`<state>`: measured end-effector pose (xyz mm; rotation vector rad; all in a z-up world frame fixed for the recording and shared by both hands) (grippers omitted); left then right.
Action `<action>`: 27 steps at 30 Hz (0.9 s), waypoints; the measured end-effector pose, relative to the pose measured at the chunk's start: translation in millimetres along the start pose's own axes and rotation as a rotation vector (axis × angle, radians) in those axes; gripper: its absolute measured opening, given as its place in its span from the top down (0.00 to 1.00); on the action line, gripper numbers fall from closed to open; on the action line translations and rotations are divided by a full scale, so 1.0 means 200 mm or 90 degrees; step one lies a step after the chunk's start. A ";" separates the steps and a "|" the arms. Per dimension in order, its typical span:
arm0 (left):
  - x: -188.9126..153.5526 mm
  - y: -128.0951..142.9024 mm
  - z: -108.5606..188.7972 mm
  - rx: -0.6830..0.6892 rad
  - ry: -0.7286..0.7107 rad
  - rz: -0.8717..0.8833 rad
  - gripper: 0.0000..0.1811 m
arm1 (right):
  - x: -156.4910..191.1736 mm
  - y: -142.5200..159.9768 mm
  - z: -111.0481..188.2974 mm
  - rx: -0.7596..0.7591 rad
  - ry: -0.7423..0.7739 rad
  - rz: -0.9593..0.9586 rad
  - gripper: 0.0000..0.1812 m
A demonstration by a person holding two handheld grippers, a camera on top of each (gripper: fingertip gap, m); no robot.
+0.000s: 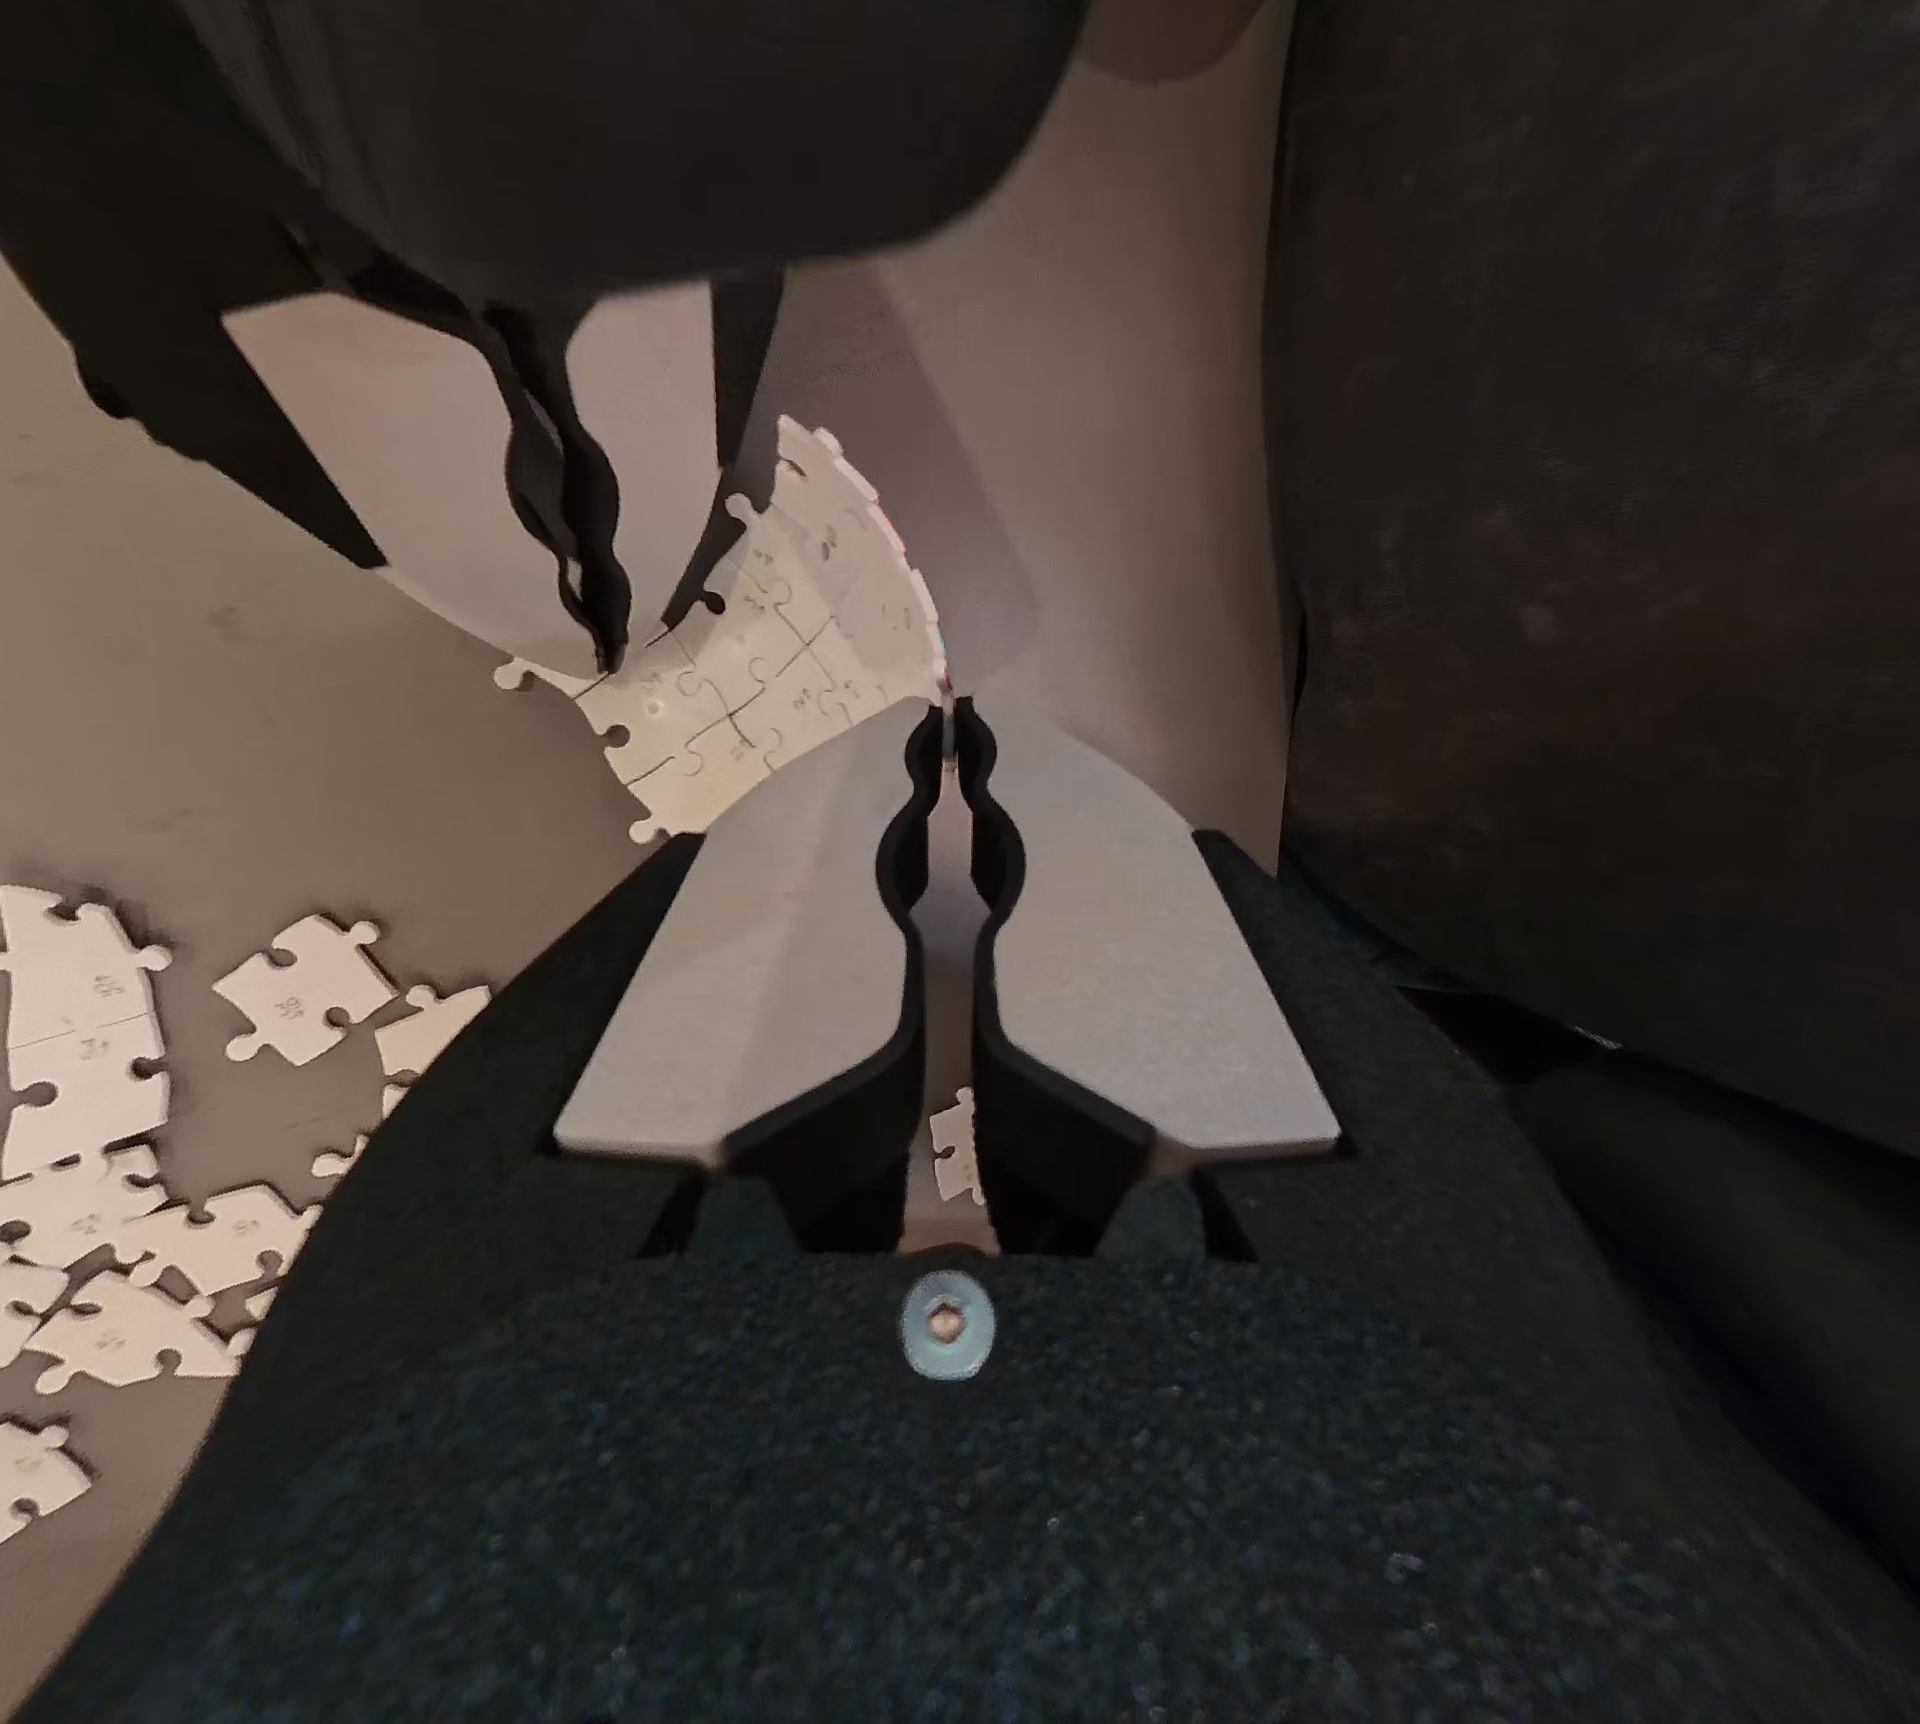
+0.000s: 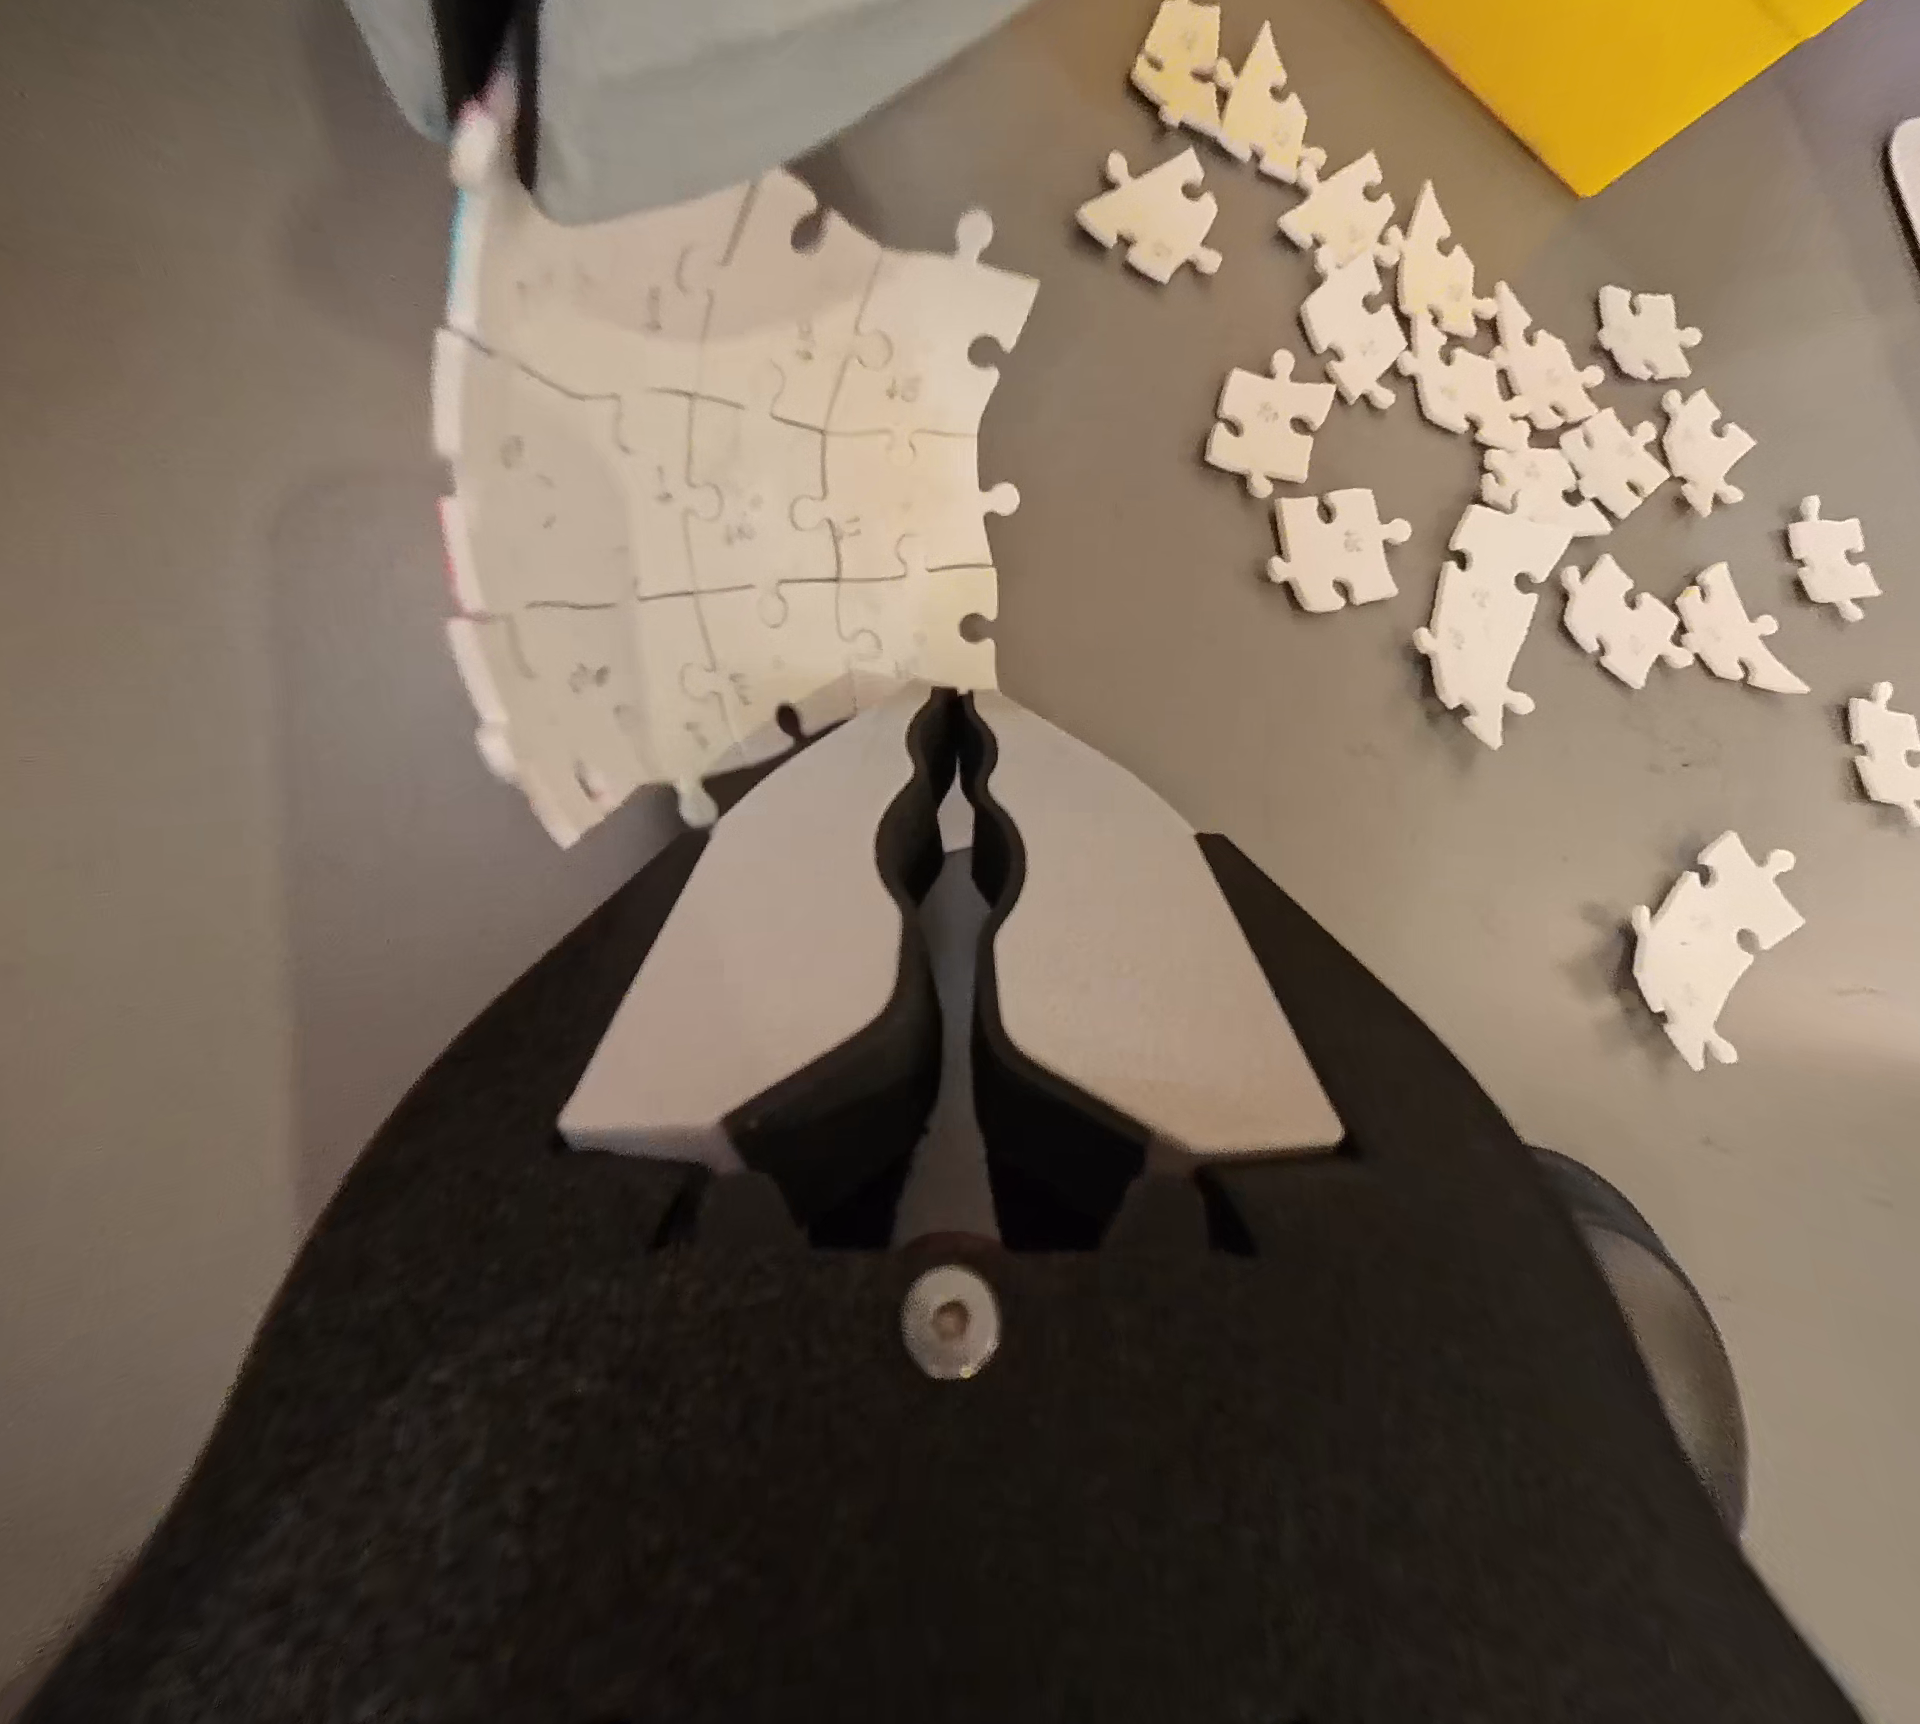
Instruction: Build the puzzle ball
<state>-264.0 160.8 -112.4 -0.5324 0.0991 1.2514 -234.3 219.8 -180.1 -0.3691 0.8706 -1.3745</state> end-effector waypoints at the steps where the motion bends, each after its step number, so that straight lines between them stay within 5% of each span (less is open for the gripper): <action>1: 0.00 0.00 0.00 0.000 0.001 0.001 0.99 | 0.00 -0.01 0.01 -0.011 -0.005 -0.010 1.00; 27: 0.01 -0.01 0.00 0.002 0.002 -0.001 0.99 | -0.03 0.04 -0.01 0.035 -0.028 -0.051 1.00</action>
Point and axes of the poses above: each gripper's, where its closed fingertips meet, z back along the fingers, y out of its underside, x = y × z across the jaws, the point moved 1 cm from there along z, back along the fingers, and after that the axes turned 4 degrees about y, right-handed, at the moved point
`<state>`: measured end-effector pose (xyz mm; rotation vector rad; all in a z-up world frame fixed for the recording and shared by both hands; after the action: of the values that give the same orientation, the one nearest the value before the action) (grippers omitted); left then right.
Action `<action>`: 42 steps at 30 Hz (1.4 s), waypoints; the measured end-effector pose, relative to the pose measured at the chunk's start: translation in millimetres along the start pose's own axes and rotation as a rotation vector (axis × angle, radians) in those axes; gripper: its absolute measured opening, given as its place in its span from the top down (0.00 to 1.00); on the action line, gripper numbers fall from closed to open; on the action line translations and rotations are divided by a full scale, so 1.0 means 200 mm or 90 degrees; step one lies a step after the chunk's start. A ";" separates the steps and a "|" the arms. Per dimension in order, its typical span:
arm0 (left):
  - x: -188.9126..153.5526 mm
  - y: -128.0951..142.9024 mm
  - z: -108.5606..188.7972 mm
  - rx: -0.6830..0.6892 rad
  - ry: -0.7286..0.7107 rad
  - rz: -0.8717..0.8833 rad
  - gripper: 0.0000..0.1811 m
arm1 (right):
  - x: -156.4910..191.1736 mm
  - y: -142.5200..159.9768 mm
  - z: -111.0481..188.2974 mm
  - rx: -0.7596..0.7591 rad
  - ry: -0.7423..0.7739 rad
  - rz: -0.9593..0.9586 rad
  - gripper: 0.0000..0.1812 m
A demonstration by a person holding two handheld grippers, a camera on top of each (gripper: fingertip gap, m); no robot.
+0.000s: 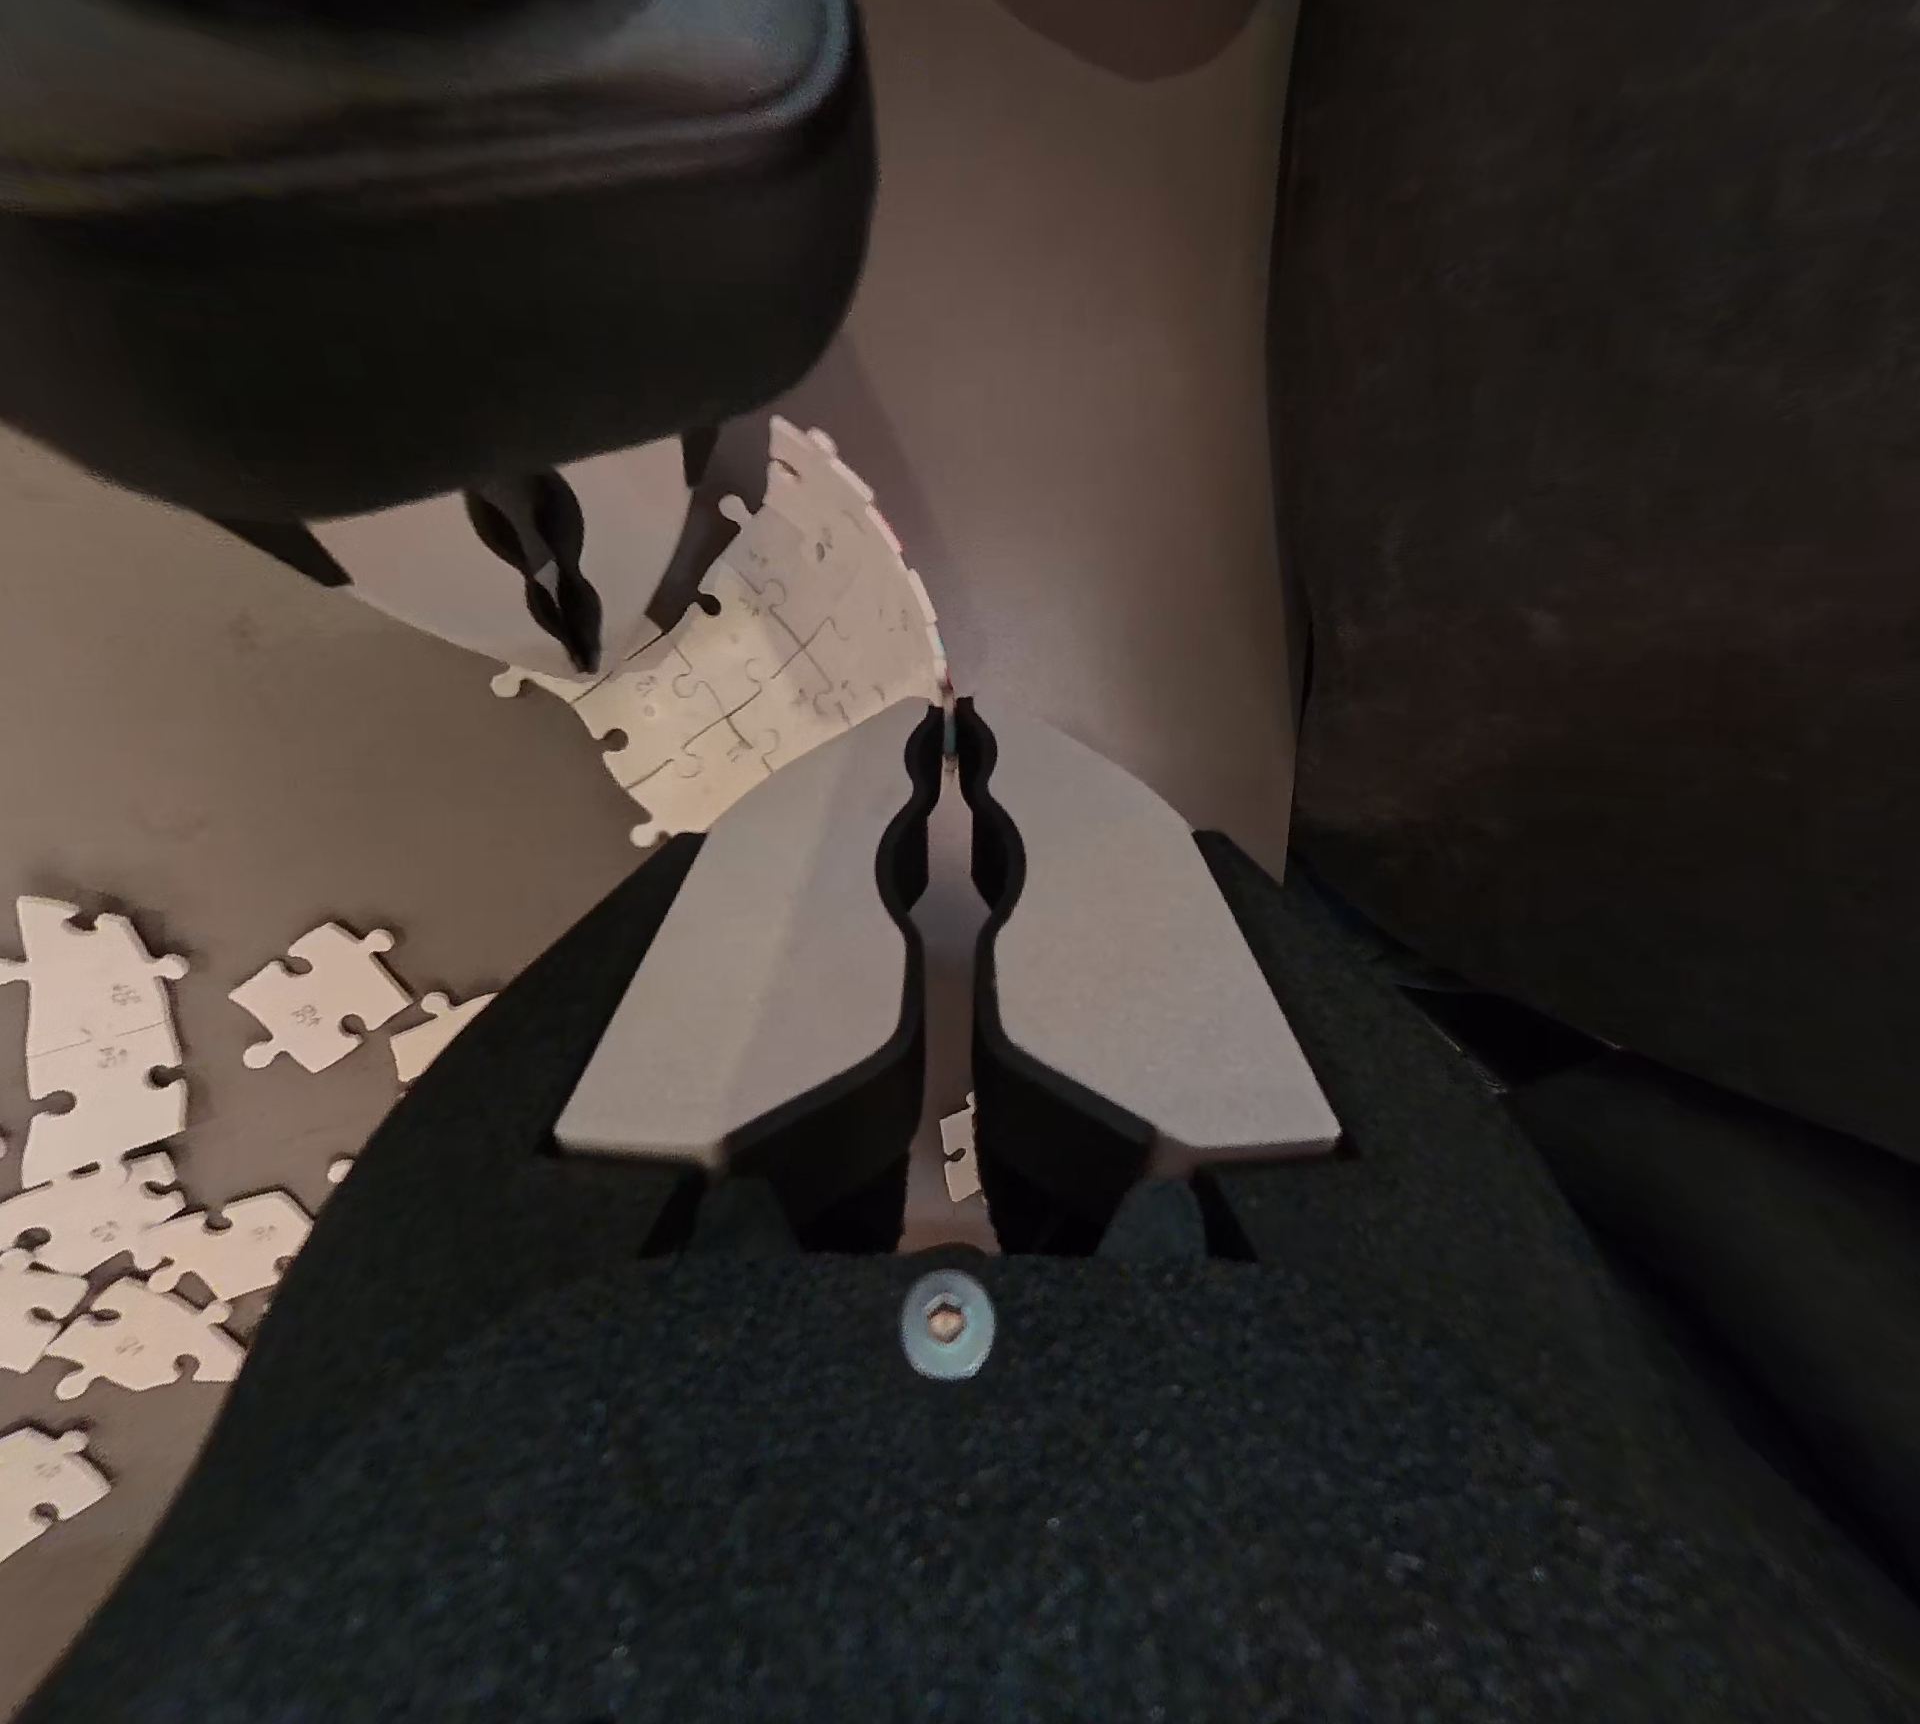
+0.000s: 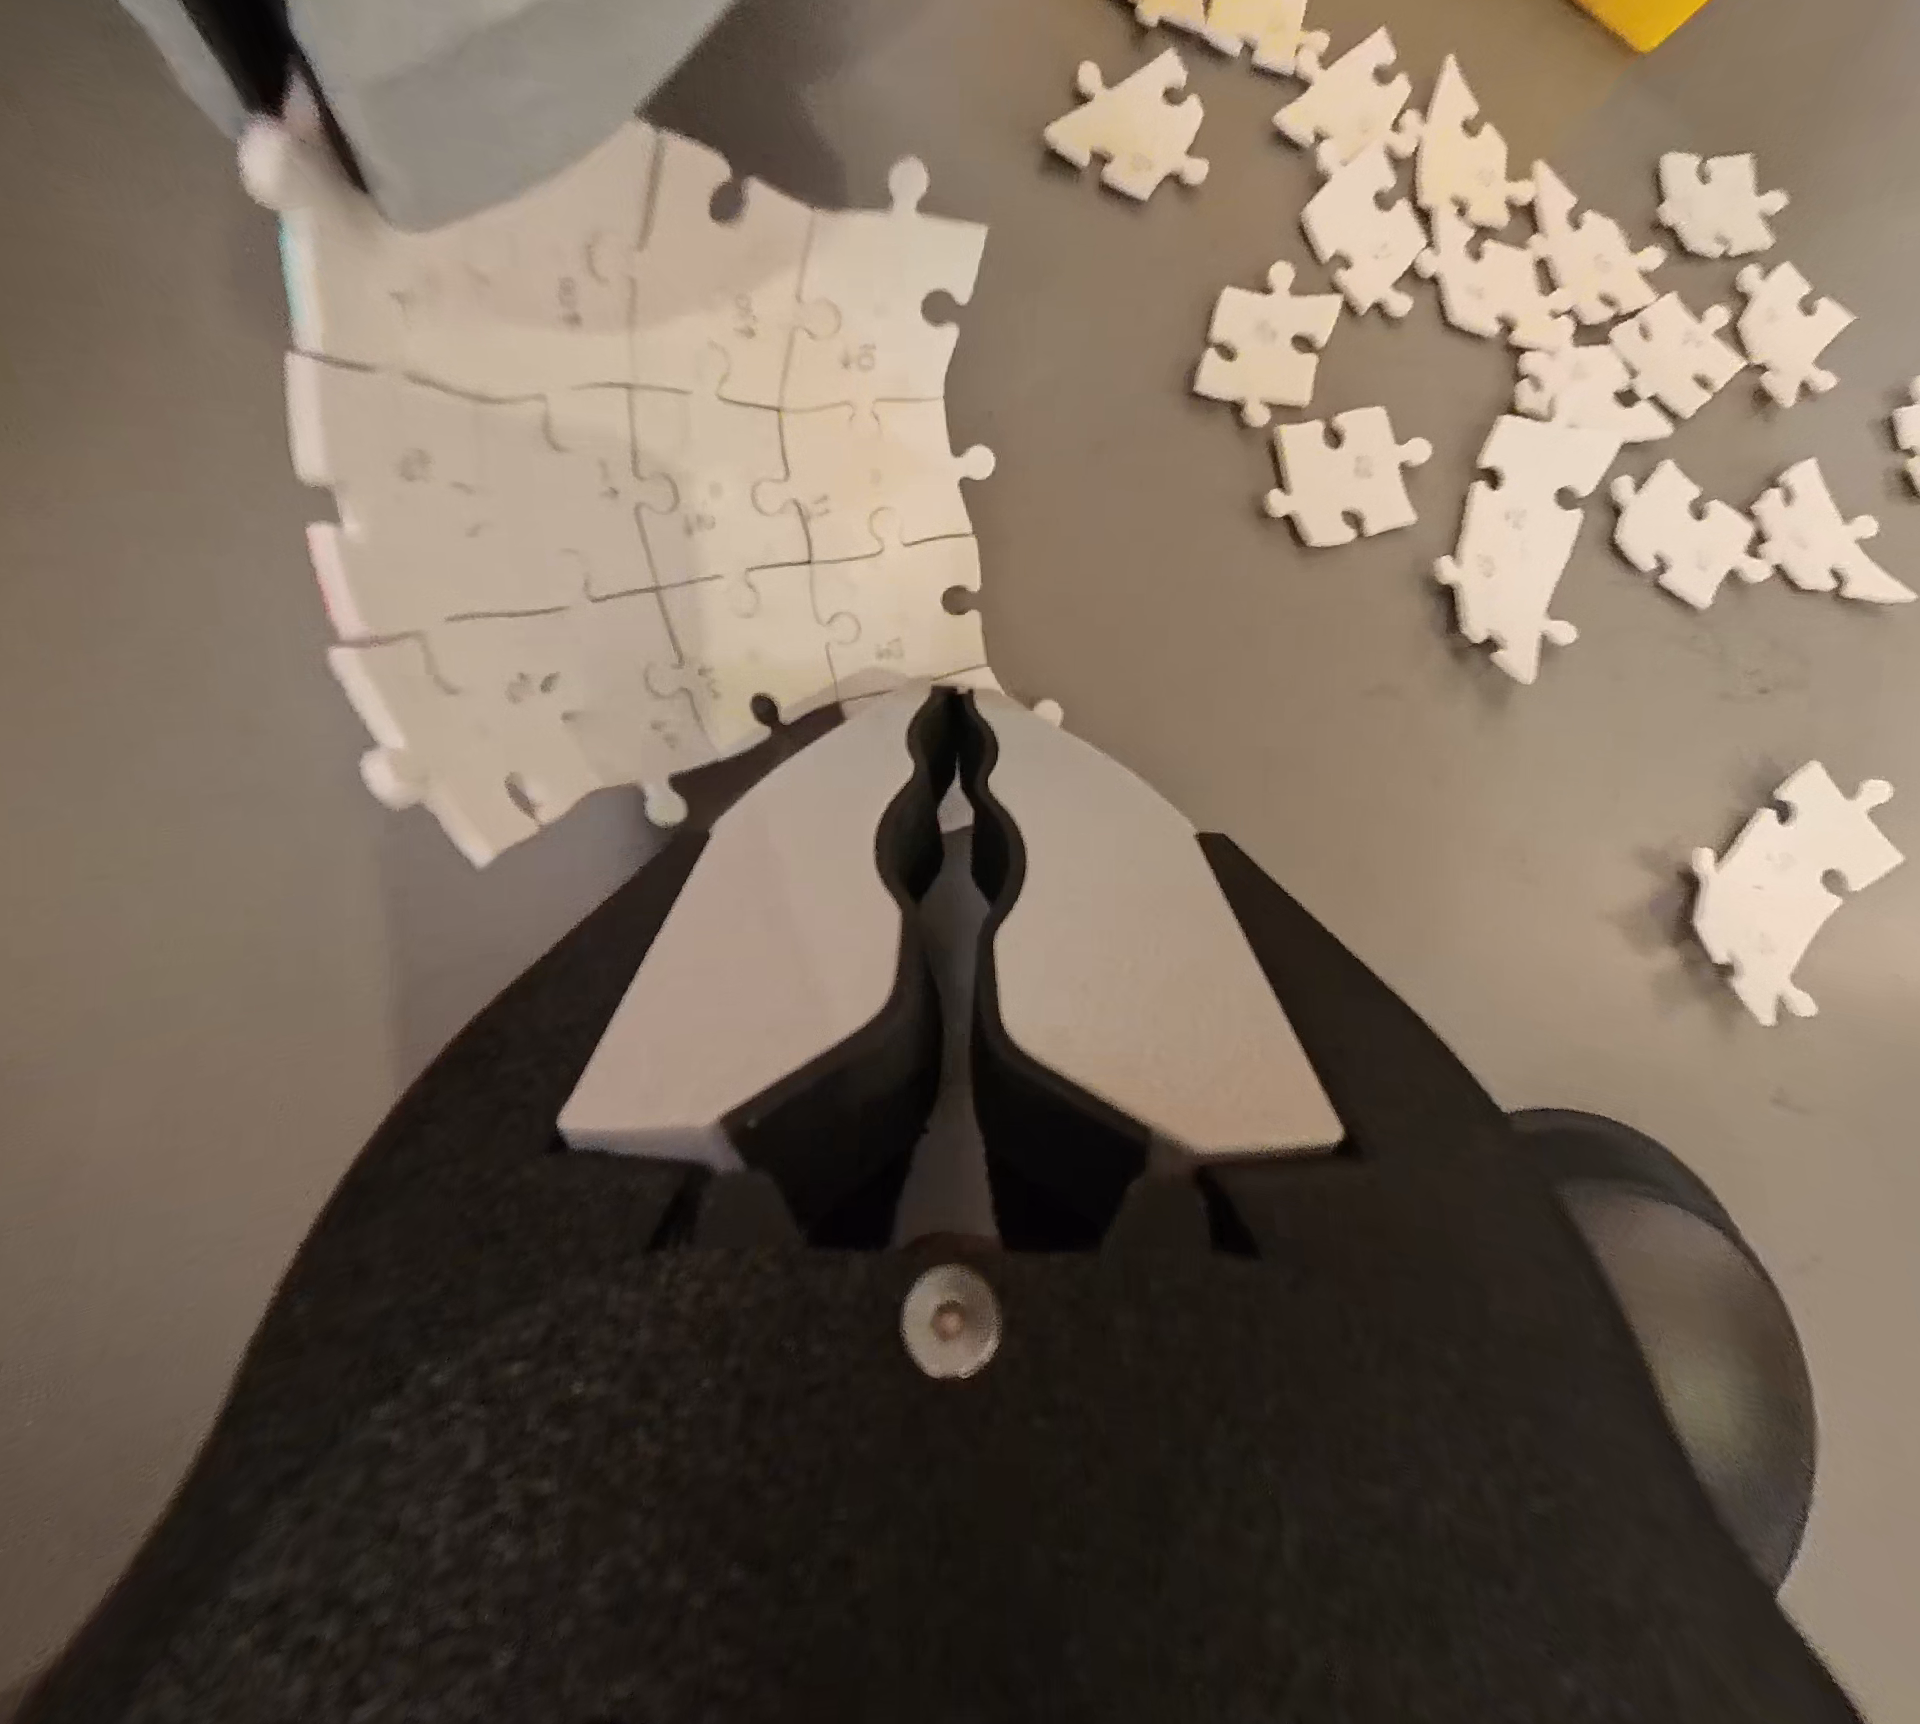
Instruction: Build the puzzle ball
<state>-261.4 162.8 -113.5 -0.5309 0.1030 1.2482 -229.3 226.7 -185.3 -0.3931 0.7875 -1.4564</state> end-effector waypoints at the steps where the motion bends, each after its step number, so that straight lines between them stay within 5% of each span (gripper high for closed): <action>1: 0.00 0.00 0.00 -0.001 0.000 0.000 0.99 | 0.01 0.00 0.00 -0.001 -0.002 0.001 1.00; 42: 0.01 -0.02 0.01 -0.003 0.001 0.001 0.99 | 0.02 0.00 0.00 -0.001 -0.012 -0.012 1.00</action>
<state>-258.2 163.6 -111.7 -0.5349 0.1017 1.2501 -229.3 222.8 -186.0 -0.4152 0.7716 -1.4689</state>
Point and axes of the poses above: each gripper's, where its closed fingertips meet, z back along the fingers, y out of its underside, x = y × z across the jaws, the point moved 1 cm from there along z, back along the fingers, and after that the axes turned 4 degrees about y, right-handed, at the moved point
